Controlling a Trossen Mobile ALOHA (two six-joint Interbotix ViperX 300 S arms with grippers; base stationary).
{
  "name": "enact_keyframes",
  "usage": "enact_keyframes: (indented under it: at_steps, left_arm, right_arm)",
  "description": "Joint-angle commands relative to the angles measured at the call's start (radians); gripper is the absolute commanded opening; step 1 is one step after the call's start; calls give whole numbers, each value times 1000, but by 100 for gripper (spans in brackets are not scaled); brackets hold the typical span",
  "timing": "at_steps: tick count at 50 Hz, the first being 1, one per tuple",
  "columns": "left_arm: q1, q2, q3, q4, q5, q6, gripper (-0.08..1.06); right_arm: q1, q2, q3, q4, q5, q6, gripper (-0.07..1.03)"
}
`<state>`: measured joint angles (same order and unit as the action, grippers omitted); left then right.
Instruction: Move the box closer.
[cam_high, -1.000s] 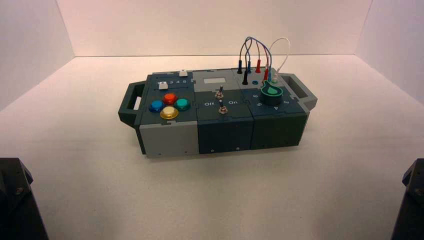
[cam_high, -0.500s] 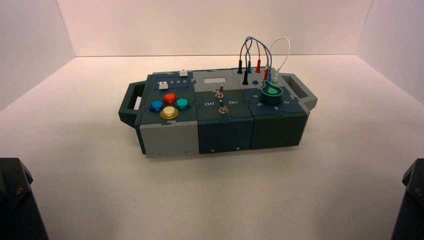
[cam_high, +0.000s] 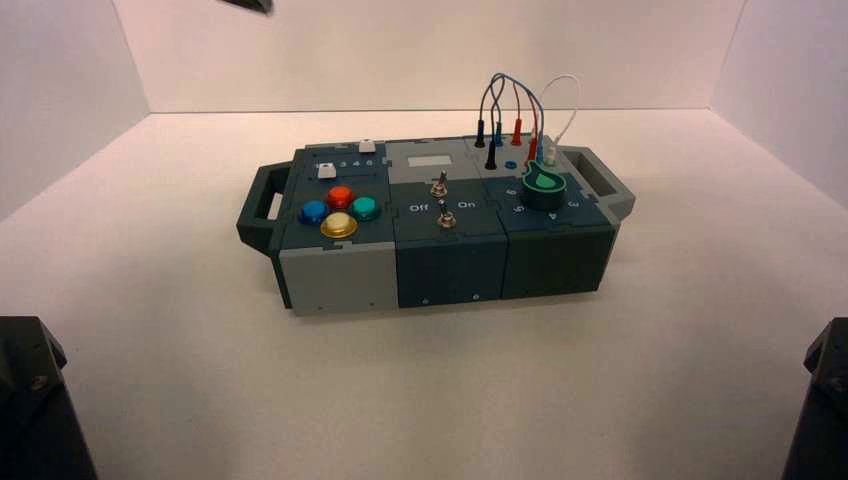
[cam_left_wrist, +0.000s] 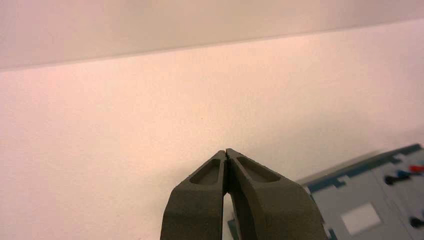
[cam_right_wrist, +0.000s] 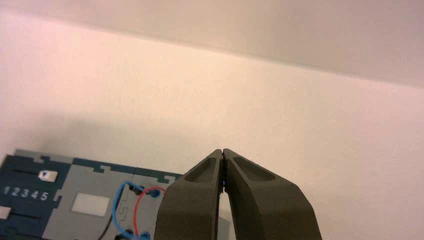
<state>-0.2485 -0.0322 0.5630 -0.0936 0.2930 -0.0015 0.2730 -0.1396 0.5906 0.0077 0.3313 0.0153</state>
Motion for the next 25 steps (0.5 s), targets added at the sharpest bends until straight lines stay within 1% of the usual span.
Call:
enact_keyframes:
  at_steps: [1,2,3,6,13,18,25]
  left_arm:
    - [-3,106,-143,-12,67,-3,-3]
    - [-5,133,-170,-12,89,-3,-3]
    - [-5,143,-178,-12,98,-3,-3]
    - [-9,193,-229,-12,138,-2,-3]
    - [-20,275,-301,-17,193,-2,-3]
    - [-38,318,-327,-26,207,-3,-3]
    - [-74,357,-341,-44,212,-3,-3]
  right_arm:
    - [41,130,-147,3,75,3,-2]
    - [49,164,-175,3,94,3,-2]
    - [51,175,-184,3,101,3,-2]
    - [64,236,-236,6,138,3,-2]
    - [77,341,-316,12,179,3,-2]
    - [77,399,-353,28,193,3,-2]
    - [77,456,-387,29,196,3,-2]
